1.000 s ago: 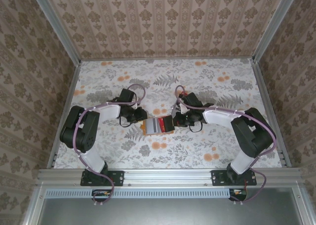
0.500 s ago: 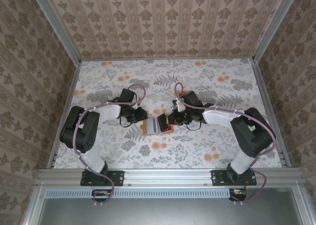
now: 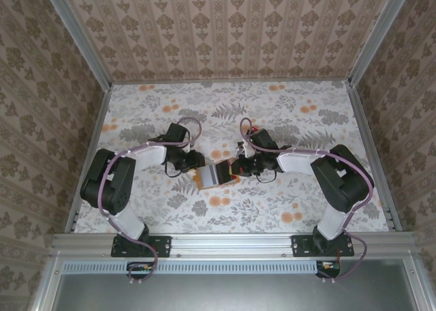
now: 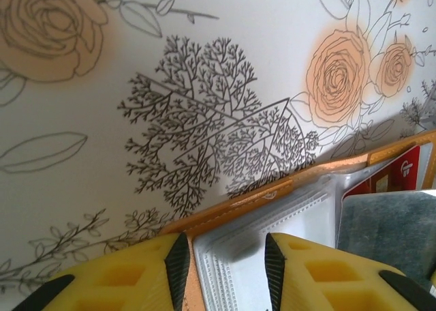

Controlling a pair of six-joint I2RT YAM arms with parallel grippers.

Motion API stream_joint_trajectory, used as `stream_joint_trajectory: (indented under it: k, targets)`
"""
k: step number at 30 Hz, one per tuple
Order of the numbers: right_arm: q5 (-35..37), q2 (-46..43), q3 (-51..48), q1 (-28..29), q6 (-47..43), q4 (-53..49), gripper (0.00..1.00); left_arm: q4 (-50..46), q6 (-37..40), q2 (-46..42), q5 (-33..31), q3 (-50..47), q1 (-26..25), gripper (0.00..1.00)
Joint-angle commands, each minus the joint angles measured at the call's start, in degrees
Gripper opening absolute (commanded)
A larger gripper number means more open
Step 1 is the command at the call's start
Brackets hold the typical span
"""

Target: Put the credit cards into the card holder

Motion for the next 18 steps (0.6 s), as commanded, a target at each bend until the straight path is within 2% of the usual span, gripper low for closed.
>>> stream_joint_trajectory:
  k: [1, 5, 6, 9, 12, 18]
  targets:
    - [-2.25, -2.99, -0.13, -0.43, 1.29, 1.63, 0.0, -7.53, 0.81, -2.16, -3.61, -0.89, -0.03, 0.43]
    - [-3.55, -4.61, -0.09, -1.11, 2.23, 2.19, 0.0, -8.18, 0.86, -6.61, -3.91, -0.48, 0.29, 0.48]
    - [-3.94, -4.91, 0.04, -1.31, 2.51, 2.43, 0.0, -8.22, 0.78, -7.41, -3.91, -0.34, 0.34, 0.53]
    - [-5.26, -5.39, 0.16, -1.62, 3.59, 3.86, 0.0, -6.33, 0.44, -10.2, -2.05, -0.68, 0.4, 0.55]
    - [-6.72, -5.39, 0.14, -2.02, 5.38, 6.38, 0.0, -0.84, -1.36, -12.03, 2.69, -2.21, 0.43, 0.55]
    - [-9.11, -6.77, -0.3, -3.05, 8.51, 10.42, 0.0, 15.96, -8.31, -12.32, 15.26, -7.73, 2.16, 0.55]
